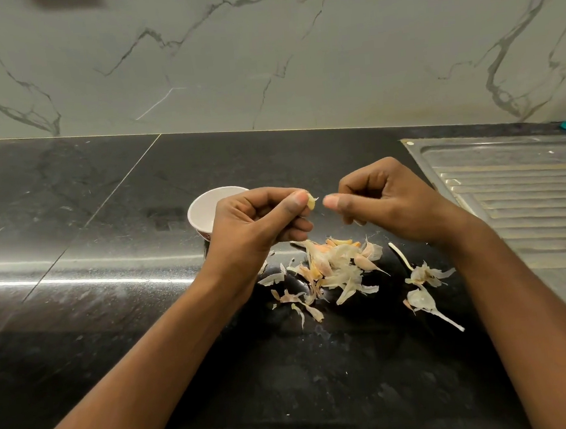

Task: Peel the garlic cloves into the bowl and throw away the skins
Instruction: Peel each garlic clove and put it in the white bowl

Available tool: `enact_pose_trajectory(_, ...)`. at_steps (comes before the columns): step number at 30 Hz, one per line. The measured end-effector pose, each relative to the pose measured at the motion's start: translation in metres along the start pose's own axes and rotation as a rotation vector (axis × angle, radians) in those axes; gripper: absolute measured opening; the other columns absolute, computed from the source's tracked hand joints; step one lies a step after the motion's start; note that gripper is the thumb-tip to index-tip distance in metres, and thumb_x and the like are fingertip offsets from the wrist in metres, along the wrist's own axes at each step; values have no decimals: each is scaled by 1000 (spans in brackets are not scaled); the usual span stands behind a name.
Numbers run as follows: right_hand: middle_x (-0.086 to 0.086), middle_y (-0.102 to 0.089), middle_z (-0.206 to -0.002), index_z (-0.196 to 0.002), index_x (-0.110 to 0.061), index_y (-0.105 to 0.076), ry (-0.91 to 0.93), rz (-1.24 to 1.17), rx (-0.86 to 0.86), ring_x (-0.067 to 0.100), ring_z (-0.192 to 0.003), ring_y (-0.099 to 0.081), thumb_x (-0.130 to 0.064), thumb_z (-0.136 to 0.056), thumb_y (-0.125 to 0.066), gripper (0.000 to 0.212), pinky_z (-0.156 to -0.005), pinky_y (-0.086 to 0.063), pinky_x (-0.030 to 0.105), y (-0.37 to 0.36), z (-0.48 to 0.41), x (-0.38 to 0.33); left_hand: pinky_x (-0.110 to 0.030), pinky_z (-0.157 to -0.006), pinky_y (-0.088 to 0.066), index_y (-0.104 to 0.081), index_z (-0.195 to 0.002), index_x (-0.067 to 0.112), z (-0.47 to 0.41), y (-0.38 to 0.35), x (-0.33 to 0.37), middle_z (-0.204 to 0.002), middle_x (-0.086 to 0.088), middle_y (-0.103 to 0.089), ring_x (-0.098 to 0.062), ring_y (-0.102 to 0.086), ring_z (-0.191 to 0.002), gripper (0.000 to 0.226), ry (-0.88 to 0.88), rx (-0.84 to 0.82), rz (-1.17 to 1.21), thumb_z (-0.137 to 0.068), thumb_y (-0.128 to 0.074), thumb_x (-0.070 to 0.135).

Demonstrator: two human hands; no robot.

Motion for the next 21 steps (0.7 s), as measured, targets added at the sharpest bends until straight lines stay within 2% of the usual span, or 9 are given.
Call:
enact_pose_trajectory(3, 3, -63, -66, -81, -10, -75, 13, 22, 21, 22, -59, -54, -25, -96, -79, 22, -57, -45, 28, -2, -1, -1, -30, -74, -63, -76, -112, -3, 0, 1, -1, -96, -21, -78, -29, -75, -82, 21, 9, -16, -22, -97, -72, 10)
enact_pose_trajectory(5, 2, -75, -82, -97, -11, -79, 2, -20, 28, 23, -72, -69, -24, -92, -82, 15, -68, -57, 32, -1, -1, -2, -31, -75, -64, -76, -112, -2, 0, 1, -1, -96, -21, -78, -30, -76, -83, 20, 7, -19, -35, -96, -72, 9)
enact_pose_trajectory(7, 5, -80, -94, -107, -11, -80, 16, -32, 35, 22, -85, -77, -22, -91, -84, 20, -79, -64, 35, -2, -1, -2, -32, -77, -65, -77, -113, -2, 1, 0, -1, -97, -21, -79, -32, -77, -85, 20, 8, -26, -45, -96, -73, 8)
enact_pose_trajectory(10, 3, -80, -88, -107, -10, -81, 26, -4, 42, 20, -79, -77, -21, -93, -82, 18, -73, -63, 30, -3, -2, -1, -34, -80, -65, -76, -113, -1, 1, 0, -1, -98, -19, -80, -33, -77, -87, 20, 4, -32, -74, -96, -72, 9)
enact_pose_trajectory(13, 2, -79, -84, -105, -8, -82, 32, -8, 44, 22, -75, -76, -21, -94, -80, 17, -69, -63, 32, -2, -2, -1, -34, -80, -64, -76, -113, -1, 1, 0, -1, -98, -20, -79, -33, -77, -87, 21, 3, -27, -81, -97, -71, 11)
enact_pose_trajectory(21, 2, -80, -87, -103, -7, -82, 103, 39, 101, 25, -78, -76, -17, -93, -82, 14, -72, -64, 33, -1, -2, -2, -33, -77, -65, -77, -108, -3, 2, 0, 0, -95, -21, -79, -35, -78, -85, 19, 1, -14, -74, -96, -73, 10)
Point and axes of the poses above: each hand's wrist, its own z-axis away from the middle knuckle, its own y-axis out of the back of the hand, x = y × z, the point moved 3 cm from there along -z, towards the middle knuckle
